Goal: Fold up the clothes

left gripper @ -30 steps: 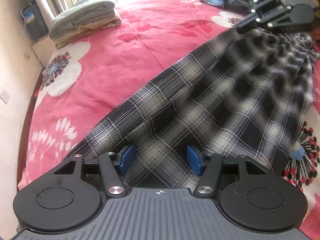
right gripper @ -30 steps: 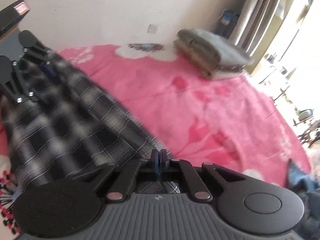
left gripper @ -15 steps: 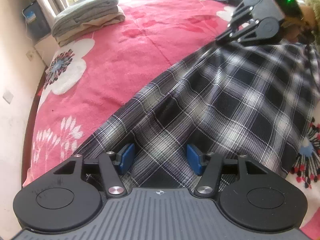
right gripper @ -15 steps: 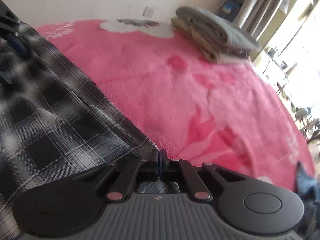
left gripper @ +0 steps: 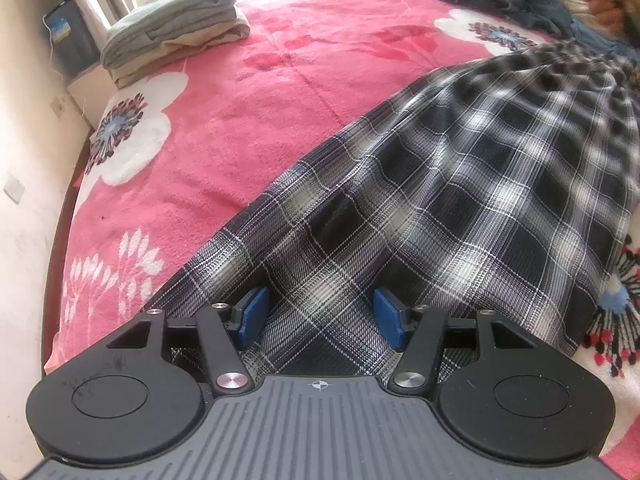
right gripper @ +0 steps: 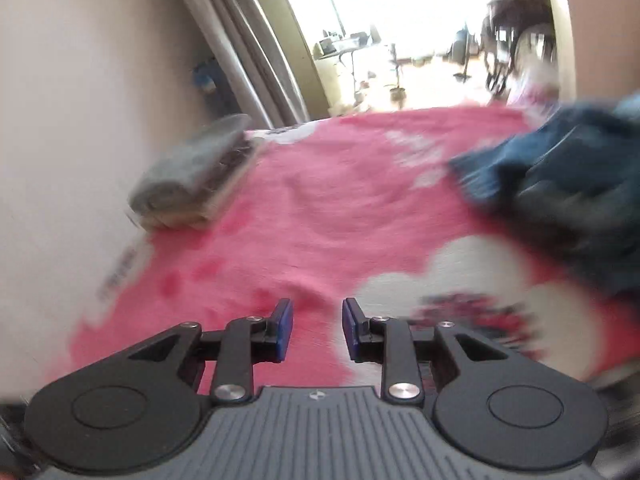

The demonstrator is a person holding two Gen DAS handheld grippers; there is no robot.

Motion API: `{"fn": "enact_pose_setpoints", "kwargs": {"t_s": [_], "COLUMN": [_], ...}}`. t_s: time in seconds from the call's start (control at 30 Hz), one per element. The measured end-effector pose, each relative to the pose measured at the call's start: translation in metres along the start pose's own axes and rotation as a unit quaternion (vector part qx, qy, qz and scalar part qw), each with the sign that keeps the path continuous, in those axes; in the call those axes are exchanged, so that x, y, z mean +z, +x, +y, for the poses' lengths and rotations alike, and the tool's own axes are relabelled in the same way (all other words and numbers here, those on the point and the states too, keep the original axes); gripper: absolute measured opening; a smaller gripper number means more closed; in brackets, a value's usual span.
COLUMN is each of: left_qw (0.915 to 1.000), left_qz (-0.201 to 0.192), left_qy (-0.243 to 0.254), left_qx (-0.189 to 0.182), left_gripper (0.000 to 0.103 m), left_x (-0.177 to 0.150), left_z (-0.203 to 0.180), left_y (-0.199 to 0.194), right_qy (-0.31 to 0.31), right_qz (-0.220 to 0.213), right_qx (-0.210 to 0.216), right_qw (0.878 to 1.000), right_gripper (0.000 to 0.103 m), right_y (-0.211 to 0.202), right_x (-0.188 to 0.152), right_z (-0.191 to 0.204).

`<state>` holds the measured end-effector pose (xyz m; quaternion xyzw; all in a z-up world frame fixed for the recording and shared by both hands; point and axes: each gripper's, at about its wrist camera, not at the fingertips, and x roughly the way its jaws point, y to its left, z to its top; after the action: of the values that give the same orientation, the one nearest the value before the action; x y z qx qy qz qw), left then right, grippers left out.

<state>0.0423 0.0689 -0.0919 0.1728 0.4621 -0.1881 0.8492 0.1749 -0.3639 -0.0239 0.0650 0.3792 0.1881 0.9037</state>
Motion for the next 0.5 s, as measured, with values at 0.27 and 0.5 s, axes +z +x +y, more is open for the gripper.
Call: {"fn": "enact_pose_setpoints", "kwargs": {"t_s": [0.27, 0.5], "left_qw": [0.9998, 0.9996], "left_qz": [0.01, 0.016], "left_qy": [0.01, 0.011], "left_qx": [0.011, 0.019], "left_gripper": [0.058, 0.059], "left_x": [0.003, 0.003], "left_z": [-0.004, -0.006], "left_y": [0.0, 0.001], "right_qy": [-0.228, -0.244], "right_qz": [0.083, 0.094], "right_qx": [-0.08, -0.069], "right_qw": [0.967, 0.963], "right_gripper": [0.029, 0.029], "right_y": [-0.004, 0.012], "right_x": [-0.061, -0.075], "right_z": [0.021, 0.022]}}
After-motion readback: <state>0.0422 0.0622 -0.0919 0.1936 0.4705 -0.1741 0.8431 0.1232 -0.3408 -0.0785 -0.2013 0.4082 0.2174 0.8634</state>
